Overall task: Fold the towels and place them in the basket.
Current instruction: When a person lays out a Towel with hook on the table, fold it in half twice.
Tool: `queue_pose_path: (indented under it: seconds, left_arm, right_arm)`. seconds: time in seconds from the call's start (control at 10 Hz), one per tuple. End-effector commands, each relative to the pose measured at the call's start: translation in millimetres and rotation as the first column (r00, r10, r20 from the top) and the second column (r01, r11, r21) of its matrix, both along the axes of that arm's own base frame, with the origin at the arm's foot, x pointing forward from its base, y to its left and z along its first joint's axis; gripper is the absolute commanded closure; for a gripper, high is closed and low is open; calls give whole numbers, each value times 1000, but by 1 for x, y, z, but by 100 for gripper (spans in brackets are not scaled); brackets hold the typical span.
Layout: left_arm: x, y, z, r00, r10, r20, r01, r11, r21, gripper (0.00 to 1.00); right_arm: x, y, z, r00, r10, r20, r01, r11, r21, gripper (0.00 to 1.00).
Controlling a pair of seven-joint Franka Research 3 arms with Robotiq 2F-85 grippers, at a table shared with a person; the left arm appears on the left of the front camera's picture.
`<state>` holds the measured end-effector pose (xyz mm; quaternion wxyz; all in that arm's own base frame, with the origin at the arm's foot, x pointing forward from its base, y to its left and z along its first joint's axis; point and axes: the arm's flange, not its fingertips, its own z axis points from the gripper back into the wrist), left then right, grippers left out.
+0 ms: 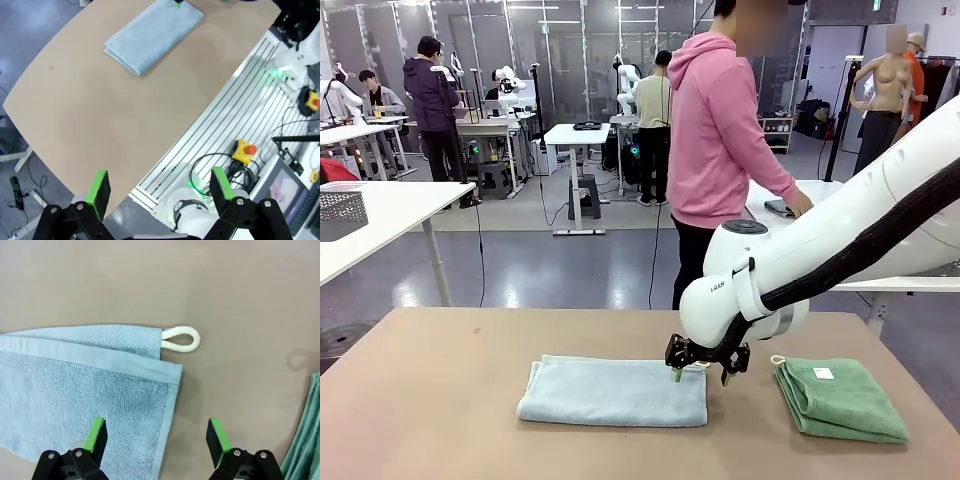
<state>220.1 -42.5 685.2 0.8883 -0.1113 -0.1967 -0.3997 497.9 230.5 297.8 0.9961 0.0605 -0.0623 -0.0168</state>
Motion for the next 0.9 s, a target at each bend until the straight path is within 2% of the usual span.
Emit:
queue_pose_path:
  seconds: [0.0,0.2,0.4,0.5,0.6,0.7,0.8]
  left_arm:
    - [-1,-2,-1,1000,-4,2,4,1000,4,0]
    - [-1,-2,-1,1000,-4,2,4,1000,4,0]
    - [-1,-2,-1,1000,-4,2,4,1000,4,0]
    - [-1,-2,-1,1000,-4,2,4,1000,4,0]
    - [-1,-2,-1,1000,-4,2,4,1000,4,0]
    - [-1,-2,-1,1000,-4,2,4,1000,4,0]
    - [-1,-2,-1,1000,-4,2,4,1000,4,0]
  right_arm:
    - [11,14,-4,999,-43,-17,42,999,-31,0]
    - [15,18,-10,999,-40,-37,39,999,-39,0]
    - [18,21,-16,998,-32,-58,29,998,-55,27]
    - [19,22,-18,997,-27,-66,24,998,-56,69]
    - [19,23,-20,997,-27,-72,23,998,-54,87]
    - [20,24,-19,997,-25,-73,21,998,-54,100]
    - [19,25,-19,997,-26,-75,22,998,-57,100]
